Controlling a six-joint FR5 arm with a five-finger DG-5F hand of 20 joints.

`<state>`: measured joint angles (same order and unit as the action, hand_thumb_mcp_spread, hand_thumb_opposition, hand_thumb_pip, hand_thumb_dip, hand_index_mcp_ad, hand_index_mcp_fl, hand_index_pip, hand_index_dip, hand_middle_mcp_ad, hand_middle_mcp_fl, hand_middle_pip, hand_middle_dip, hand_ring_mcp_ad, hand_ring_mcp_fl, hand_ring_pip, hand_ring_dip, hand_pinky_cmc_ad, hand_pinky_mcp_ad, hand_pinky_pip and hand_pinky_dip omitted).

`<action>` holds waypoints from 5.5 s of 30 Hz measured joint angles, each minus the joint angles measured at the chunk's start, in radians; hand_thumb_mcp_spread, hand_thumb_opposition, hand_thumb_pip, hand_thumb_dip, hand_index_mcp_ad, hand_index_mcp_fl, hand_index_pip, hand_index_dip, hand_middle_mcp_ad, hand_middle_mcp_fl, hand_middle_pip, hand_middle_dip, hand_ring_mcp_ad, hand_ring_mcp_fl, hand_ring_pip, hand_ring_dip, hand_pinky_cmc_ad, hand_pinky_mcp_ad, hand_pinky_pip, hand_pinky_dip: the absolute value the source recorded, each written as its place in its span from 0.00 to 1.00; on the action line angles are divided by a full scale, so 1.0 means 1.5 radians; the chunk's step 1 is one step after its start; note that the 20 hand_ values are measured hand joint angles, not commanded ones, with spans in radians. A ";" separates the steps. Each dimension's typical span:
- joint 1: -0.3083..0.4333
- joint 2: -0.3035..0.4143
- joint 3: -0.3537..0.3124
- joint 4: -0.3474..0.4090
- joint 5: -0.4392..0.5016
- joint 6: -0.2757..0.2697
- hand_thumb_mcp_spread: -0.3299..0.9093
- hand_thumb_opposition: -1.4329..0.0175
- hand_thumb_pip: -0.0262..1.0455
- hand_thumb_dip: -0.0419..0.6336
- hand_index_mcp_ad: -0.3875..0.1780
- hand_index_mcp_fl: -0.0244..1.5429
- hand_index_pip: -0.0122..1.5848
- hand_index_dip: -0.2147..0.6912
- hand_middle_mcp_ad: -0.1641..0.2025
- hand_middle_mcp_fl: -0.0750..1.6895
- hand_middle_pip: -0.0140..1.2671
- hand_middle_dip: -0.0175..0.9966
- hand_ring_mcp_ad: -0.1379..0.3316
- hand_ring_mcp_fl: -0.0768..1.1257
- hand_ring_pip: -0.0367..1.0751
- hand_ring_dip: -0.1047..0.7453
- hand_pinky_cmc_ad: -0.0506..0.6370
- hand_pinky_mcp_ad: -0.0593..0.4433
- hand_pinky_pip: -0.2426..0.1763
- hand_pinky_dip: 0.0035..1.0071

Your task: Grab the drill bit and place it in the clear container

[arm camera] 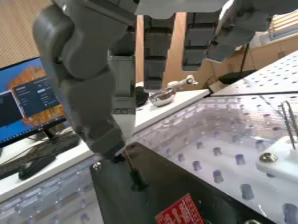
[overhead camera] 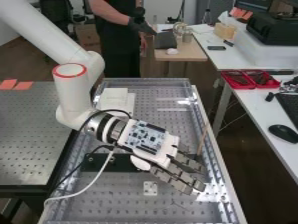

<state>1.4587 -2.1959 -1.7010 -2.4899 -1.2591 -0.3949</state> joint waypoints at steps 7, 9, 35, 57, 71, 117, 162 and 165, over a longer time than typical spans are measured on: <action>0.002 0.000 -0.002 0.014 0.004 -0.008 0.79 0.37 0.49 0.46 0.45 0.39 0.79 0.65 0.41 0.25 0.11 0.24 0.54 0.20 0.12 0.12 0.48 0.31 0.40 0.15; 0.002 0.001 -0.001 0.014 0.004 -0.009 0.80 0.37 0.43 0.45 0.45 0.46 0.75 0.64 0.41 0.25 0.11 0.24 0.53 0.21 0.12 0.12 0.50 0.30 0.43 0.15; 0.059 0.179 -0.027 -0.042 -0.037 -0.070 0.85 0.32 0.42 0.41 0.45 0.61 0.55 0.58 0.41 0.27 0.11 0.25 0.52 0.24 0.12 0.13 0.55 0.31 0.44 0.15; 0.167 0.159 -0.010 -0.055 -0.159 -0.027 0.85 0.31 0.42 0.41 0.45 0.65 0.48 0.65 0.41 0.29 0.11 0.26 0.53 0.25 0.12 0.14 0.55 0.32 0.44 0.15; 0.194 0.070 0.040 -0.121 -0.192 -0.003 0.85 0.31 0.42 0.41 0.45 0.65 0.49 0.66 0.41 0.29 0.11 0.27 0.53 0.25 0.12 0.16 0.55 0.32 0.43 0.15; 0.136 0.257 -0.023 -0.114 -0.199 -0.096 0.56 0.50 0.39 0.39 0.51 0.23 0.06 0.86 0.42 0.15 0.10 0.27 0.59 0.09 0.12 0.16 0.34 0.32 0.43 0.15; 0.026 0.390 -0.025 -0.208 -0.254 -0.142 0.48 0.54 0.26 0.11 0.59 0.19 0.04 0.62 0.56 0.15 0.11 0.23 0.71 0.09 0.12 0.13 0.43 0.53 0.39 0.20; 0.024 0.390 -0.025 -0.205 -0.252 -0.142 0.48 0.54 0.26 0.11 0.59 0.19 0.04 0.62 0.56 0.15 0.11 0.23 0.71 0.09 0.12 0.13 0.43 0.53 0.39 0.20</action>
<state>1.4954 -1.6111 -1.7381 -2.7973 -1.6371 -0.6081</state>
